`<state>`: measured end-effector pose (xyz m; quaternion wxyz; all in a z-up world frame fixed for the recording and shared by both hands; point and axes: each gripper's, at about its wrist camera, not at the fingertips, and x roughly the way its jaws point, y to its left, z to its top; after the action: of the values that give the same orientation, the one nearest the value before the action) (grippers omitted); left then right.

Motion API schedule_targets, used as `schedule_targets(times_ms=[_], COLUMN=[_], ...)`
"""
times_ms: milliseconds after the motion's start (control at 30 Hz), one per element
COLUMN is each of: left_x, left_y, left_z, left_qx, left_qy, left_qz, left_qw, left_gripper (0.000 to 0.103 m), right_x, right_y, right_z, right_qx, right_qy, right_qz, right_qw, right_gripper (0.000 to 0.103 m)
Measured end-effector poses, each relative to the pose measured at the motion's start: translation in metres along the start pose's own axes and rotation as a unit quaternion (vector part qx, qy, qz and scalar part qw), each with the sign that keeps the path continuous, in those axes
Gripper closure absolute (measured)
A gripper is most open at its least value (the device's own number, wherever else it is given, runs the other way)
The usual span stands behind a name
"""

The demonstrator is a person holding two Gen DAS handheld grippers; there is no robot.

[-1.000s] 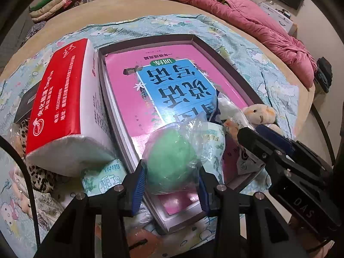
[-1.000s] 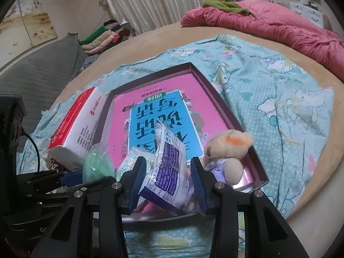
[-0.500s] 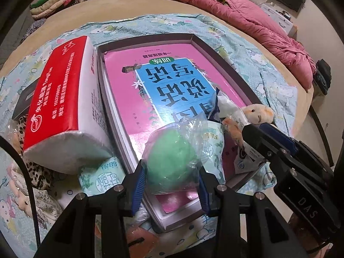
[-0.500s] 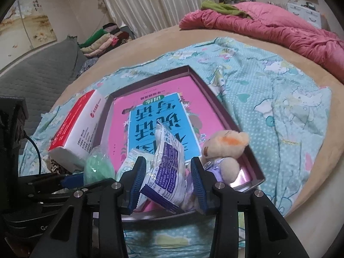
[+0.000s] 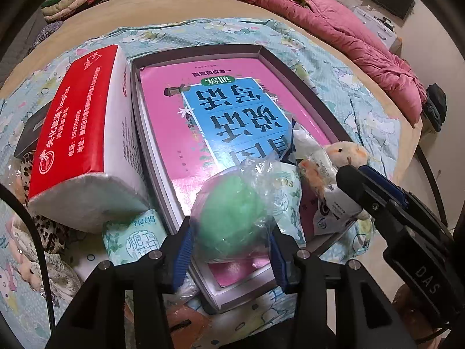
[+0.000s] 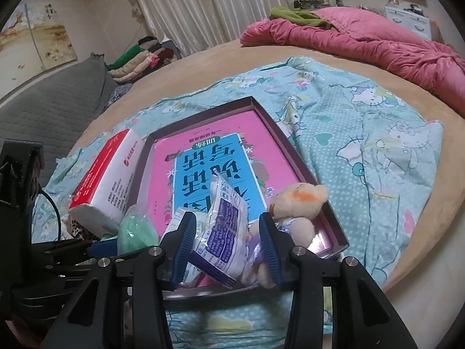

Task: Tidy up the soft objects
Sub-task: 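Lower the green ball and packet onto the pink box and open both grippers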

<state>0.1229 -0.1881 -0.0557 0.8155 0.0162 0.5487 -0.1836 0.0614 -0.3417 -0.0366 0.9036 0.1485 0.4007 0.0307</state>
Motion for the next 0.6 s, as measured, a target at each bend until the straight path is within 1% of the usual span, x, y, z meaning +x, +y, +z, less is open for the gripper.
schedule_targets(times_ms=[100,167,233,433,500,533,600], left_x=[-0.002,-0.004,-0.006,-0.012,-0.015,-0.016,-0.018], left_y=[-0.002,-0.003,-0.004,-0.004,-0.004,-0.004,-0.004], left_z=[0.0,0.0,0.0,-0.002,-0.003,-0.004,-0.004], left_qx=[0.006,0.008,0.009,0.008,0.009,0.01,0.013], left_qy=[-0.001,-0.004,-0.006,-0.01,-0.012,-0.013,-0.01], left_qz=[0.0,0.0,-0.002,-0.003,-0.002,0.0,0.001], left_qw=[1.0,1.0,0.9999,0.9999,0.9999,0.9999,0.9999], left_gripper=[0.052,0.046,0.044,0.043,0.04,0.037,0.037], right_x=[-0.003,-0.005,-0.006,-0.012,-0.015,-0.016,-0.018], right_y=[-0.001,-0.001,-0.002,-0.004,-0.005,-0.005,-0.005], right_z=[0.0,0.001,0.001,0.001,0.001,0.002,0.002], right_qx=[0.005,0.006,0.008,0.016,0.021,0.023,0.026], right_qy=[-0.002,-0.004,-0.006,-0.011,-0.014,-0.015,-0.015], right_qz=[0.0,-0.002,-0.007,-0.023,-0.025,-0.026,-0.026], right_qw=[1.0,1.0,1.0,1.0,0.999,0.999,0.999], right_gripper=[0.051,0.049,0.046,0.041,0.033,0.032,0.03])
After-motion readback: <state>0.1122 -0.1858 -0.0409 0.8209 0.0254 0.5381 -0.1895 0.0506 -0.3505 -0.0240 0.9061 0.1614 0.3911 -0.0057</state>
